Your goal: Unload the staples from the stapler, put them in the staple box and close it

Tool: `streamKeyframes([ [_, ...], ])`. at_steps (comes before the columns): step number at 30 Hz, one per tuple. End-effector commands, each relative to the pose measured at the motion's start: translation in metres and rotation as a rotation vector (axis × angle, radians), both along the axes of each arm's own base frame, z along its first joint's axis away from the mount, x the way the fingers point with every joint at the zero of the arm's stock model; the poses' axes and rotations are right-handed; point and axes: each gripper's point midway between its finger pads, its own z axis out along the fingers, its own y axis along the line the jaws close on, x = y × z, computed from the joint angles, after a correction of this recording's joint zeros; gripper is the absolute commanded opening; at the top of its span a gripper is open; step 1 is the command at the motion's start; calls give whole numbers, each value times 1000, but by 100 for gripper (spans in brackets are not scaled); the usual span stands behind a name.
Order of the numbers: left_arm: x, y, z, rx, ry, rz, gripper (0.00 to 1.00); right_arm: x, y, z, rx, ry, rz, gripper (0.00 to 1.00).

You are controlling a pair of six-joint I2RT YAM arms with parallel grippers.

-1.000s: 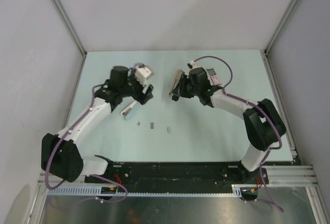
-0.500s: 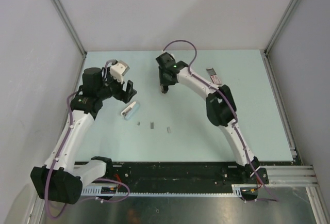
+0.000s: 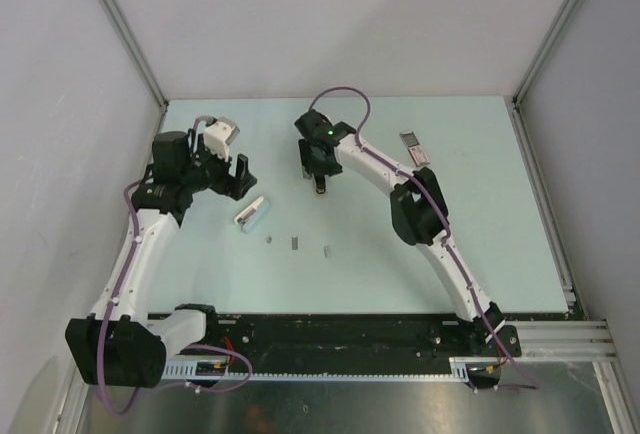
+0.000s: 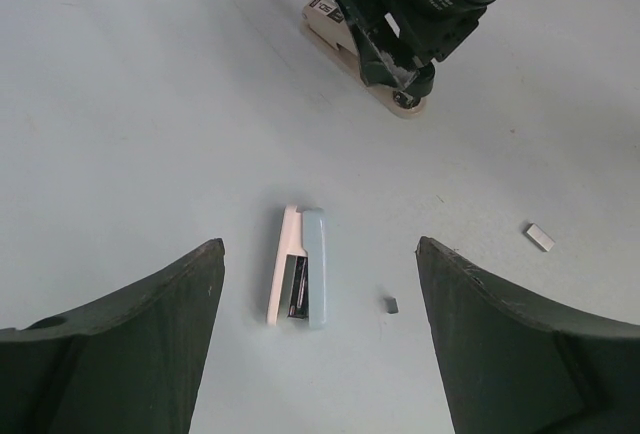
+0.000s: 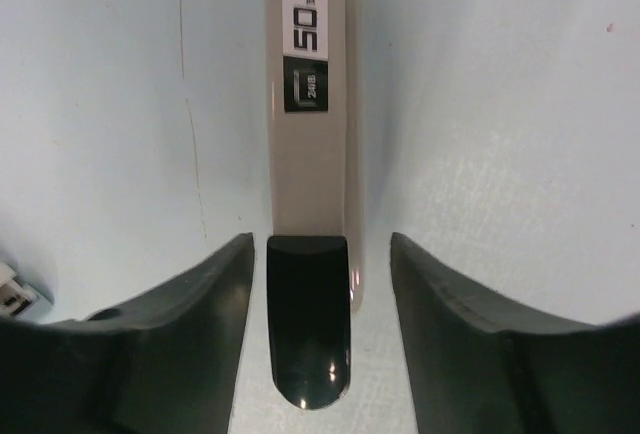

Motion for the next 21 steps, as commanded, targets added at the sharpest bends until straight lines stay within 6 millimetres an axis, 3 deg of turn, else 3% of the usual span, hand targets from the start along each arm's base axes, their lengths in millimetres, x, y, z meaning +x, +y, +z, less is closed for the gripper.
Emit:
streamKeyframes([
  [1, -6, -4, 4, -40, 11, -8, 83, 10, 0, 69, 113, -117, 13, 67],
  [4, -7, -3, 5, -33, 3, -6, 83, 18, -13, 106, 176, -177, 11, 77],
  [6, -8, -2, 5, -27, -2, -3, 83, 28, -33, 125, 188, -212, -22, 79],
  [10, -9, 0, 7, -19, -10, -1, 83, 54, -94, 135, 172, -237, -149, 81],
  [16, -9, 0, 5, -12, -6, -3, 83, 86, -207, 103, -39, -245, -360, 83],
  [21, -9, -1, 1, -17, 11, -5, 83, 97, -267, 65, -192, -199, -444, 85],
])
